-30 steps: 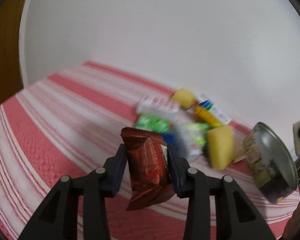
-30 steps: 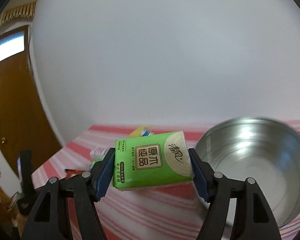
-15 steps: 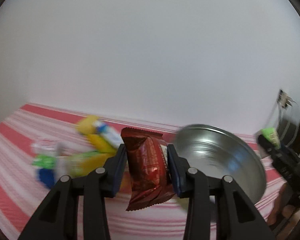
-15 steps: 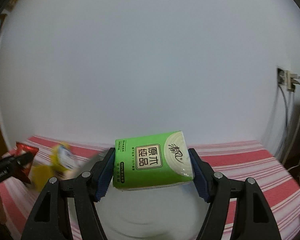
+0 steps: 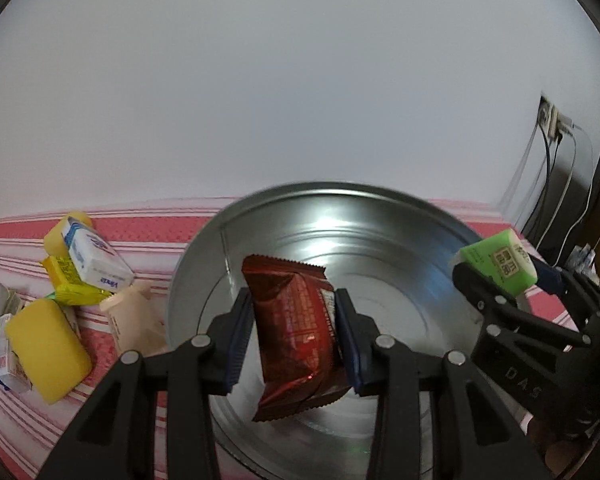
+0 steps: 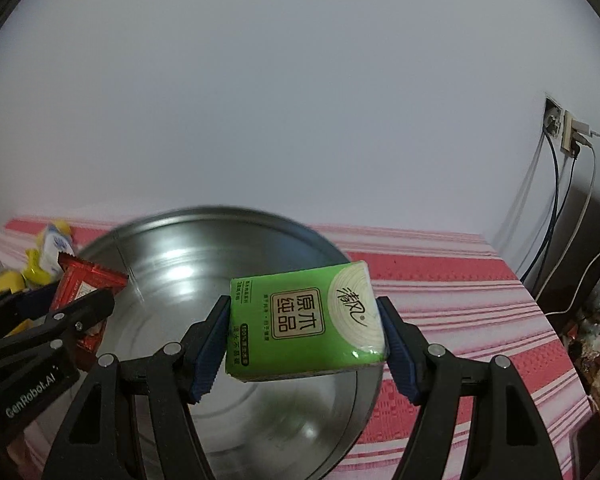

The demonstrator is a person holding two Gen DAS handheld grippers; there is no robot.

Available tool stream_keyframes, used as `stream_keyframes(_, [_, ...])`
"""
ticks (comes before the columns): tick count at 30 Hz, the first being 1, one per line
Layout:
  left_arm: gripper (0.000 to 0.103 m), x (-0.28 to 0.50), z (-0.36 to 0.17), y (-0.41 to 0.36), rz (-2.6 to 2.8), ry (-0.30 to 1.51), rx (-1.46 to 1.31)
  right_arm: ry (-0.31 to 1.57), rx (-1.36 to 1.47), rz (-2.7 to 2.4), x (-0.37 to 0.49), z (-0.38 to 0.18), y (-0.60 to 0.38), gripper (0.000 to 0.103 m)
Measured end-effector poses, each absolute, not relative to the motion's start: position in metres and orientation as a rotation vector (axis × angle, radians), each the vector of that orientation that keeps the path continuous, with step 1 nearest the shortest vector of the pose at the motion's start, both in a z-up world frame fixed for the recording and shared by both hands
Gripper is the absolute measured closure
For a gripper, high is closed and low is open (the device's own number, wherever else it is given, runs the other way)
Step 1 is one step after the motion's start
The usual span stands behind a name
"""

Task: Organize objects
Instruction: 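Carry both items over the silver tin and open both grippers to drop them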

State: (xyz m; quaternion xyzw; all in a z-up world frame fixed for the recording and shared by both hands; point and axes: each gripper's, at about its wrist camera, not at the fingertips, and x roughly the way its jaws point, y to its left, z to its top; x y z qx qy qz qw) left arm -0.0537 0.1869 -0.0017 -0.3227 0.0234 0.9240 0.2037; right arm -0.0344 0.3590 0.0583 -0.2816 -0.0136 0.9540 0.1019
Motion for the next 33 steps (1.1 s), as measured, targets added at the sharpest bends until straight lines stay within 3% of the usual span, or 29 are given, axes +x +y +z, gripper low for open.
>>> stream_keyframes(6, [0.063,-0.048,-0.004,0.188,2.601,0.149,-0.91,-0.016,-0.92,2.813,-0.044,0.048,0.354,0.031])
stream_keyframes(11, [0.051,-0.045,-0.005,0.194,2.597,0.183,-0.902,0.004,-0.933,2.819,-0.043,0.045,0.35,0.027])
stream_keyframes(16, [0.004,-0.039,0.004,0.189,2.703,0.229,-0.81,0.021,-0.886,2.795,-0.037,0.052,0.351,0.026])
stream_keyframes(17, [0.001,-0.036,0.008,0.186,2.716,0.206,-0.786,0.05,-0.872,2.799,-0.035,0.053,0.356,0.025])
stream_keyframes(21, [0.0,-0.033,0.019,0.173,2.733,0.143,-0.725,0.21,-0.78,2.85,-0.022,0.064,0.366,0.017])
stream_keyframes(29, [0.0,-0.037,0.02,0.164,2.768,0.123,-0.731,0.433,-0.456,2.889,0.017,0.088,0.38,0.014])
stream_keyframes(33, [0.0,-0.043,0.021,0.142,2.793,0.06,-0.727,0.432,-0.272,2.82,0.038,0.1,0.385,0.014])
